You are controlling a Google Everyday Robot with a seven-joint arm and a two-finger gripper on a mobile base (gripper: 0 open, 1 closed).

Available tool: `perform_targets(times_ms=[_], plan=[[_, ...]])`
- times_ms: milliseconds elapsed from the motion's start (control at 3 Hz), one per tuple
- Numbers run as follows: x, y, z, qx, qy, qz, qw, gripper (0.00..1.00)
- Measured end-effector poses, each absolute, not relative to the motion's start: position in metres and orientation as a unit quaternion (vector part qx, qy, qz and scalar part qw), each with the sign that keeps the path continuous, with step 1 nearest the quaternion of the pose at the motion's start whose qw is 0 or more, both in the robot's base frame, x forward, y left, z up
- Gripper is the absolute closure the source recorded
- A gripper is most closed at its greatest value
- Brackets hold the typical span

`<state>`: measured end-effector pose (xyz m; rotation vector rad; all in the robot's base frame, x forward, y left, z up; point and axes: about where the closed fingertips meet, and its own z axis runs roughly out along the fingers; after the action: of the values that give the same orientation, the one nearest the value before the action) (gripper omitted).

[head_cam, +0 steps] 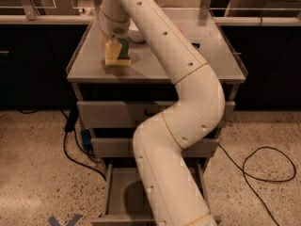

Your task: Place sponge into bottom drawer

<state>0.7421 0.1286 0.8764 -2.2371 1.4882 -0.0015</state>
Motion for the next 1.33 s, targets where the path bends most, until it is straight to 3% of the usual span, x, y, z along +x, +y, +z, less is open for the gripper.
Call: perform_targets(times_ms=[667, 1333], plan=[[0.749, 0.129, 0.838, -0.786, 0.569, 0.014, 0.240, 1.00], [0.701, 0.139, 0.906, -0.808, 0.515, 0.060, 0.280, 1.00]])
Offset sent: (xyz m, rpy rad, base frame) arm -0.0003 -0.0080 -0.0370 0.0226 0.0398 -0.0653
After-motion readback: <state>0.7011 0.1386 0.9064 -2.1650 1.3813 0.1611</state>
